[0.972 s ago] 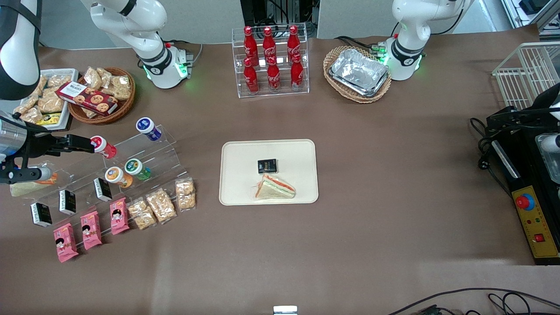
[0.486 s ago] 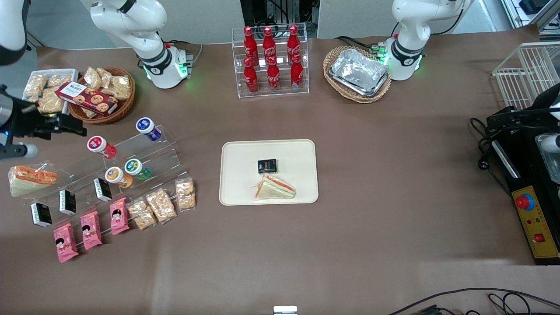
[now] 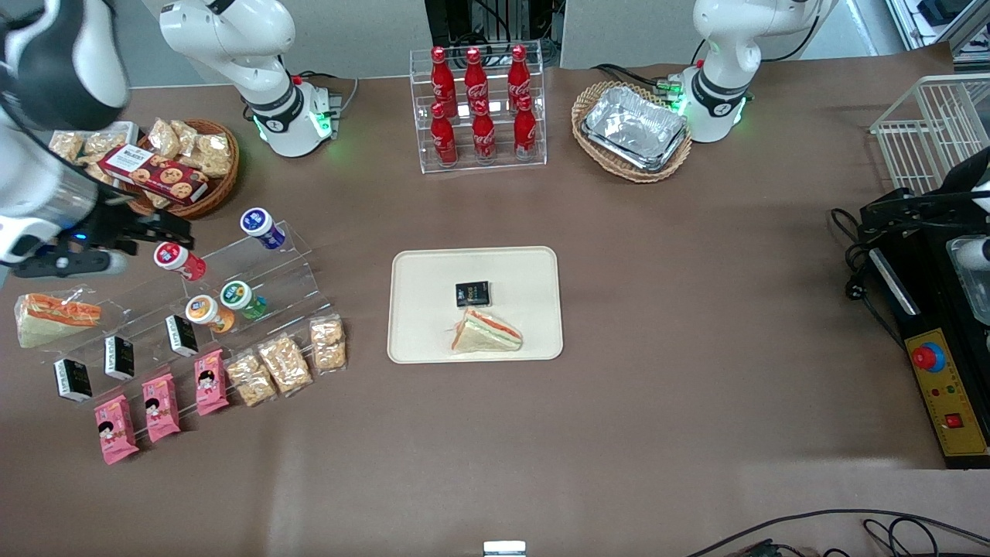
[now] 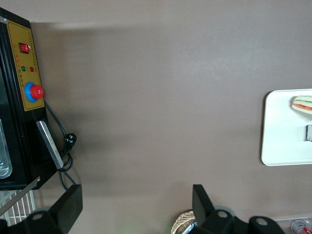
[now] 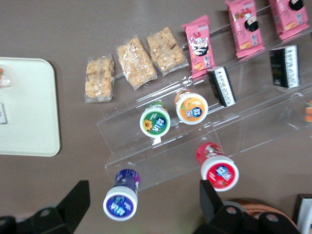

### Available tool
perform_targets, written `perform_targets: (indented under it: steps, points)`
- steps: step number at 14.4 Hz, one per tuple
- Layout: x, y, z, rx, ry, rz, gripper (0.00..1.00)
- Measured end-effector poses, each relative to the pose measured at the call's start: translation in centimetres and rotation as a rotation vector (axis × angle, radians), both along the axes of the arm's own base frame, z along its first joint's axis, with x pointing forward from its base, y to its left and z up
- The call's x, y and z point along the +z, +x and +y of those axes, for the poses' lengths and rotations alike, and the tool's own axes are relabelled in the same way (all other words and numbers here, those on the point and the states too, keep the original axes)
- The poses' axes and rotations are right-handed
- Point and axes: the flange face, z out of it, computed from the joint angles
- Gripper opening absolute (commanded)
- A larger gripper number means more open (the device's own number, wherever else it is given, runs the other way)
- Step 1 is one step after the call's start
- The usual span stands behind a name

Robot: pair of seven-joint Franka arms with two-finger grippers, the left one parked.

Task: Place green gum on tray
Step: 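Move the right gripper over the rack toward the green-labelled bottle, then lower the right gripper and close it around the green-labelled bottle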

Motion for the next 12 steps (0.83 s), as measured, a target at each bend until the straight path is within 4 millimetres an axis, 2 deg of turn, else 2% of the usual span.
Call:
perform_targets:
  steps: [2, 6, 12]
  points:
    - [-3.2, -0.8, 0.1, -0.006, -0.001, -0.019, 1.0]
    - [-8.3, -1.2, 0.4, -0.01, -0.002, -0.032, 1.0]
    - [-16.4, 0.5, 0.7, -0.044, -0.006, -0.053, 1.0]
